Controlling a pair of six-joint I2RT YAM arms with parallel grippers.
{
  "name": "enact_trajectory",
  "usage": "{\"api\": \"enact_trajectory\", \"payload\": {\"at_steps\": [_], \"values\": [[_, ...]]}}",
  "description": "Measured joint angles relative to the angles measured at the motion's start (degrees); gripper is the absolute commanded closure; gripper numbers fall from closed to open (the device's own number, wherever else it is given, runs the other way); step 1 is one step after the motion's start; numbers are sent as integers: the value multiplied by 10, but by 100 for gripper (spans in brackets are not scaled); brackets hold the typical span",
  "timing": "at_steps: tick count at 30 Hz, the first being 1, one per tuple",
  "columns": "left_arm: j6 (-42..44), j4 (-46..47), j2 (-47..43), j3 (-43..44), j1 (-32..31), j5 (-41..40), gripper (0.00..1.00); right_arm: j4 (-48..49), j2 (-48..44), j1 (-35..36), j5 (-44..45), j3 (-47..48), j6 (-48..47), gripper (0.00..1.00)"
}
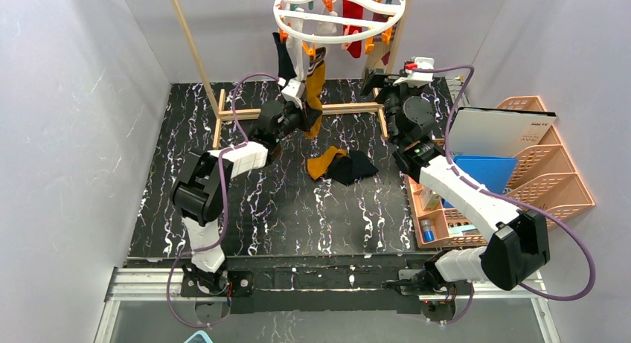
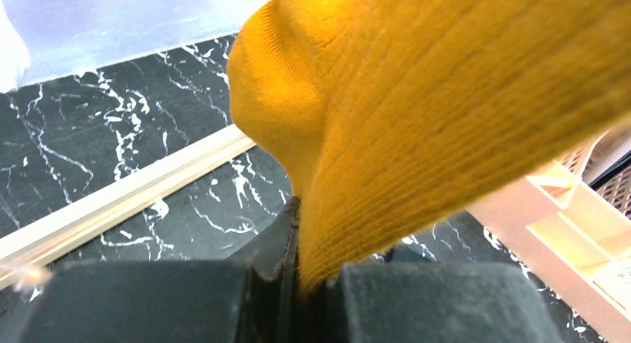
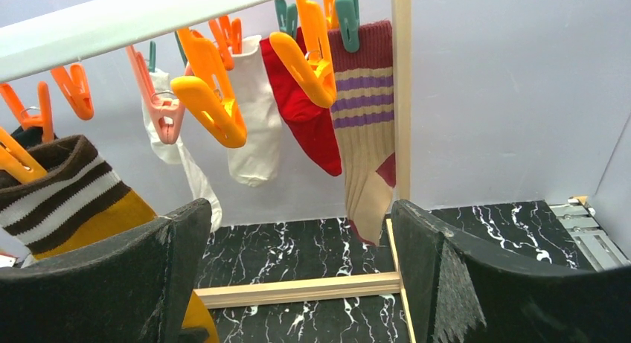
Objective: Remove the socks clipped to the hanger
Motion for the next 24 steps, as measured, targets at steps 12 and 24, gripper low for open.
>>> {"api": "enact_trajectory", "payload": {"at_steps": [12, 24], "values": [[19, -38, -47, -76, -8, -22, 100, -7, 9, 6, -140, -12, 51, 6], [19, -43, -50, -82, -24, -26, 100, 9, 67, 43, -257, 0, 62, 9]]}}
